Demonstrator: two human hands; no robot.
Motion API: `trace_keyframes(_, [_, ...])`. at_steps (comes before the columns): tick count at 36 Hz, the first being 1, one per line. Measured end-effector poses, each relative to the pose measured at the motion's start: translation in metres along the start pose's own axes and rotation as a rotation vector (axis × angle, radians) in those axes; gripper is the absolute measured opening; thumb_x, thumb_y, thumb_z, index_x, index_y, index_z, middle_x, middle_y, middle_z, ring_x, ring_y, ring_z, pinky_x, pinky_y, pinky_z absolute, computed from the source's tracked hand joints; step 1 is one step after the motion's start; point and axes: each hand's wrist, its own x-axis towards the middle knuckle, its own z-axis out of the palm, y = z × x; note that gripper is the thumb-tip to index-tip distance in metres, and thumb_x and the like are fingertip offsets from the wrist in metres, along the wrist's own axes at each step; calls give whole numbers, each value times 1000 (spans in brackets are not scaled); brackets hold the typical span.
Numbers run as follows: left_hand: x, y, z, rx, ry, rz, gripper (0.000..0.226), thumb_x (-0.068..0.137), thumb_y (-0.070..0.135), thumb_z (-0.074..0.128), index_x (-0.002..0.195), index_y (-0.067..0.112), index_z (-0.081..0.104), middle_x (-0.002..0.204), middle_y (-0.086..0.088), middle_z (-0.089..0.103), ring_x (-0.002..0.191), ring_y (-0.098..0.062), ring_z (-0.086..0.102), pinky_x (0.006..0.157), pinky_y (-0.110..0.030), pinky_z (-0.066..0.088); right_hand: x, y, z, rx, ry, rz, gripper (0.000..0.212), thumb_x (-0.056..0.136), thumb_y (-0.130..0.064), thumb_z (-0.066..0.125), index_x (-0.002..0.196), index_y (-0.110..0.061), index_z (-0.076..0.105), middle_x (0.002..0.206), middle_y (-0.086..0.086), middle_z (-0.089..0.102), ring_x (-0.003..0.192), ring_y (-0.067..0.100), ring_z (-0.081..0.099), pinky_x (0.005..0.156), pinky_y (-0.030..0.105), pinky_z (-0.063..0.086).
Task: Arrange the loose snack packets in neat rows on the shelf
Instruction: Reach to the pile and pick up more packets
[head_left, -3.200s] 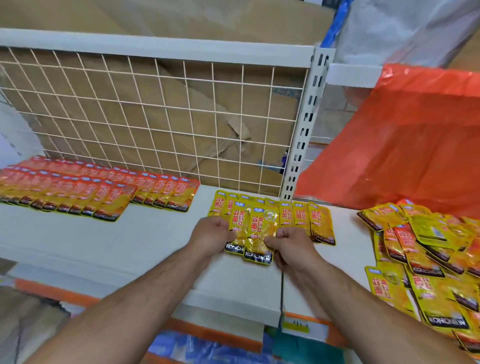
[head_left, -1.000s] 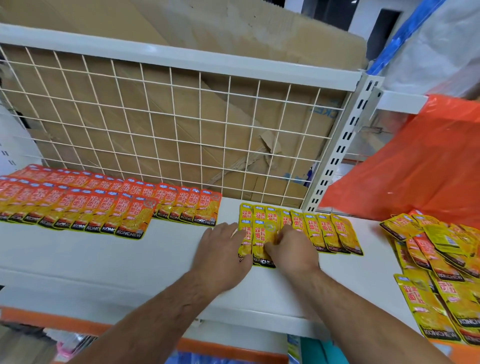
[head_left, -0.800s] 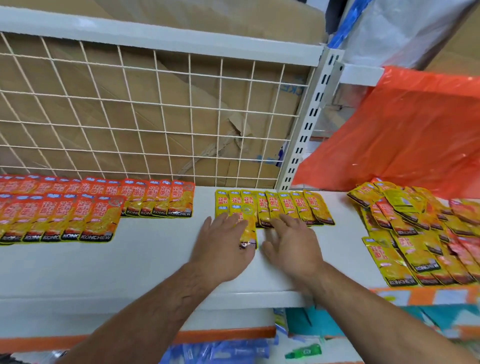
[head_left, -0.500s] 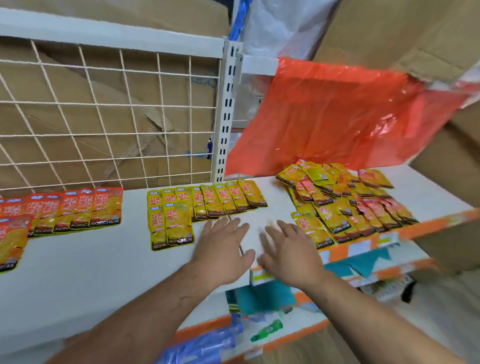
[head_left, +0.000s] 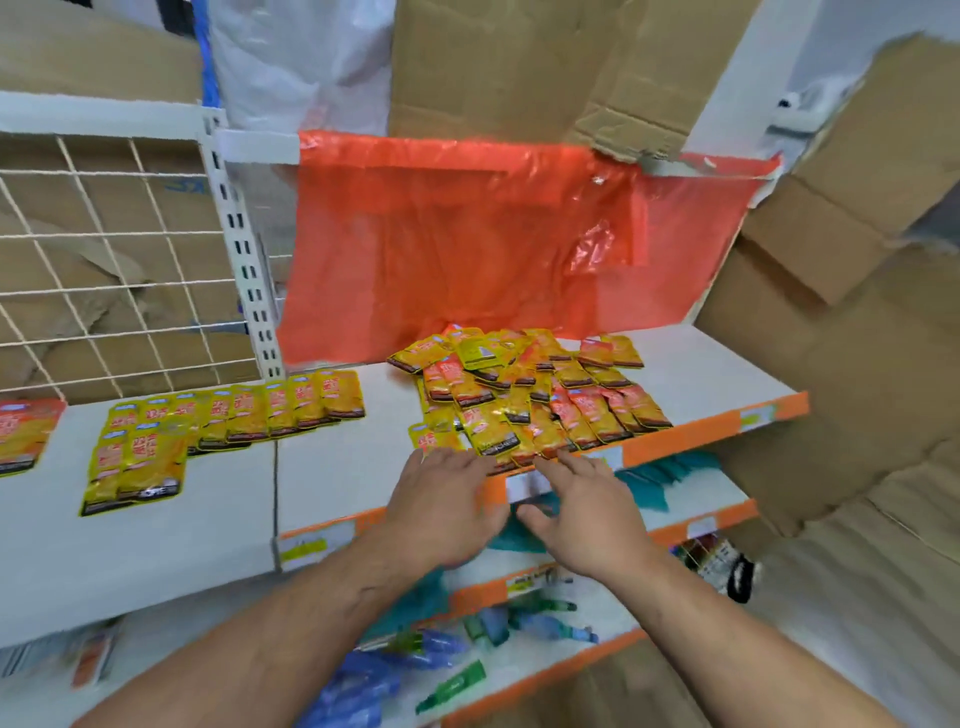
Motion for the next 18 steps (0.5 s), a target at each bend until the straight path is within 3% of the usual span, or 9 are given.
trace_keyframes(6, [33, 44, 9, 15, -43, 0, 65, 88, 62, 40, 147, 35, 35, 153, 7, 37, 141, -21, 29, 118, -48, 17, 8, 60, -10, 23, 2, 18, 68, 89, -64, 51, 148, -33, 39, 158, -5, 32, 144, 21, 25, 116, 41, 28])
trace_keyframes(18, [147, 93, 35, 19, -77, 118, 65, 91, 61, 39, 149, 33, 33, 154, 5, 37, 143, -24, 26, 119, -49, 14, 75, 141, -11, -8, 19, 81, 68, 88, -67, 45, 146, -33, 43, 153, -4, 40, 142, 22, 30, 117, 40, 28])
